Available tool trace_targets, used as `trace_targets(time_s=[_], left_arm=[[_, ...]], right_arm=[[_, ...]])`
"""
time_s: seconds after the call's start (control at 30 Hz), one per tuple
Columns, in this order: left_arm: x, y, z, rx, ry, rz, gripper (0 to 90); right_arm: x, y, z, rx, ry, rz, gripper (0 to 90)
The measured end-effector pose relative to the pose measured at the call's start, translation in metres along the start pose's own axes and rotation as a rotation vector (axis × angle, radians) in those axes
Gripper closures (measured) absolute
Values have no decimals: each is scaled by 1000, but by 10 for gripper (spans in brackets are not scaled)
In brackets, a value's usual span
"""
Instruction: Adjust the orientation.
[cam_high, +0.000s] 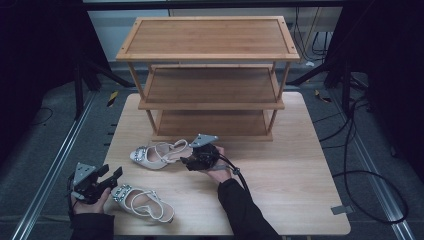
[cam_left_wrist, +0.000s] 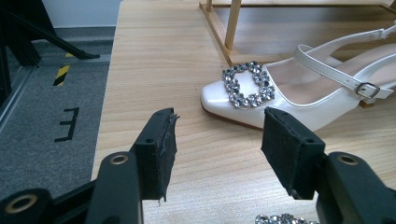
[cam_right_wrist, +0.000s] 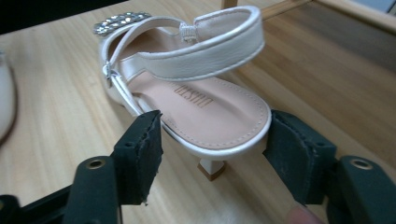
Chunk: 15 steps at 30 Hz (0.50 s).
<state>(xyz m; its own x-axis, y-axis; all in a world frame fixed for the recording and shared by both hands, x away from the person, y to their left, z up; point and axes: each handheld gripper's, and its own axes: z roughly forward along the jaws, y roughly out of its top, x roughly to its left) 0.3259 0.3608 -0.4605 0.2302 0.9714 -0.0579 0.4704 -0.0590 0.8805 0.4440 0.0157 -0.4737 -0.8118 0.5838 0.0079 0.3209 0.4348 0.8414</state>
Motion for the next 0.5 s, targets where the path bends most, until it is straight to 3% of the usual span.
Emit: trace_targets(time_s=[0.23,0.5], left_arm=[[-1,0,0,2,-1,2,434],[-1,0,0,1,-2,1,434]], right_arm=[[10,-10,-19,0,68,1,386],[30,-19,-32,-15,105,7,387]])
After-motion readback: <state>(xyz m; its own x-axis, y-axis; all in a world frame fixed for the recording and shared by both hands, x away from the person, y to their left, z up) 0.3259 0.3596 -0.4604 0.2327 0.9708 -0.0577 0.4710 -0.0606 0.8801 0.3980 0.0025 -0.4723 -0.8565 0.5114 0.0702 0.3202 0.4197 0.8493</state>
